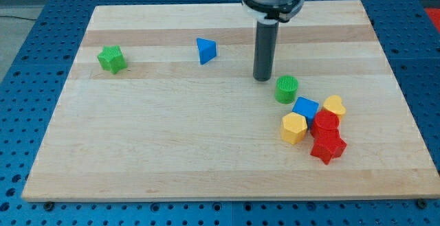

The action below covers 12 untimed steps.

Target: Place the blue triangle to the center of the board

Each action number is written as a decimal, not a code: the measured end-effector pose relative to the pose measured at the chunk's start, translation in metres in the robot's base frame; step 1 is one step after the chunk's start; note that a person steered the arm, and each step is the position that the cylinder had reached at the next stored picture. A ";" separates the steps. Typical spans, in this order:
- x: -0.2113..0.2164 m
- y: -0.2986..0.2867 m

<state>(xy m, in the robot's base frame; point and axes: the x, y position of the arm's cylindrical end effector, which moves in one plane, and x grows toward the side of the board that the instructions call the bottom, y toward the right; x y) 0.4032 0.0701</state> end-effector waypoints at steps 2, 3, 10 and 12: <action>0.037 0.049; -0.012 0.017; -0.073 -0.103; -0.079 -0.148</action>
<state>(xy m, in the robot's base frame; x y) 0.3241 -0.0782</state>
